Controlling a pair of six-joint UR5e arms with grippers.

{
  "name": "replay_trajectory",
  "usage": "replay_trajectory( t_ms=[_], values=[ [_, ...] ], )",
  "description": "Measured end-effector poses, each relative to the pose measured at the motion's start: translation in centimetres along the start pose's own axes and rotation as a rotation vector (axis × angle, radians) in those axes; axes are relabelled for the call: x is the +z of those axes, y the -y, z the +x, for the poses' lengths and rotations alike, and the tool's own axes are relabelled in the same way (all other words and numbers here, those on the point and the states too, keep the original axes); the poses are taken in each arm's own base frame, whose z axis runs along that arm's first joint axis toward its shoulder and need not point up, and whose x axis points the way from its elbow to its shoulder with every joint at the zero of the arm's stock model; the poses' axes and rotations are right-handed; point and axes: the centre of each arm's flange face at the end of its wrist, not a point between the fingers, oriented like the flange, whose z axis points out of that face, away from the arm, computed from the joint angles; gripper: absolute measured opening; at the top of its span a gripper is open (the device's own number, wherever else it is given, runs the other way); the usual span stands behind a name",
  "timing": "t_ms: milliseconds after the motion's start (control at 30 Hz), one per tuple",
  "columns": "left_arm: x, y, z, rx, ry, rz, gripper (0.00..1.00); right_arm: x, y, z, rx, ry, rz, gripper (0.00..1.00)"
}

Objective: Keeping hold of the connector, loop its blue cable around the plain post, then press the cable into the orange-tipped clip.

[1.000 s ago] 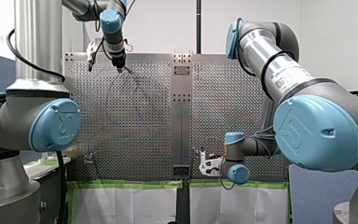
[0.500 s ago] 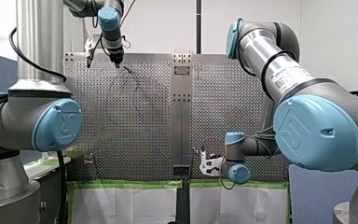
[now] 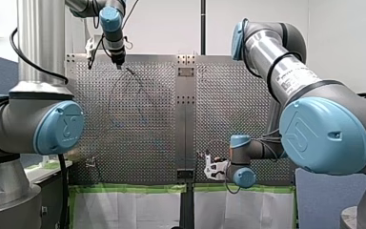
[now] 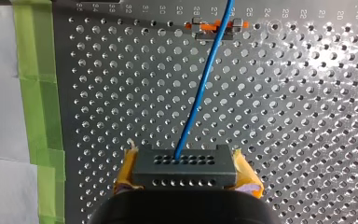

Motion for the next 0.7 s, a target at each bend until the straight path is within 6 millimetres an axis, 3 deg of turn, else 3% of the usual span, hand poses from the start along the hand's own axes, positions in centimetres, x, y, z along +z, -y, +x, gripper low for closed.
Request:
replay_trajectory(
  t_ms=[233, 533, 700],
  values=[
    [-0.6, 1.1, 0.1, 0.042, 0.013, 0.039, 0.99, 0.0, 0.0, 0.0, 0.001, 0.000, -0.001, 0.00],
    [-1.3, 4.4, 0.5, 0.126, 0.072, 0.156, 0.99, -0.1, 0.2, 0.0, 0.003, 0.002, 0.003, 0.00],
    [-0.6, 6.3, 1.5, 0.180, 0.091, 0.162, 0.99, -0.1, 0.2, 0.0, 0.005, 0.002, 0.004, 0.00]
  ],
)
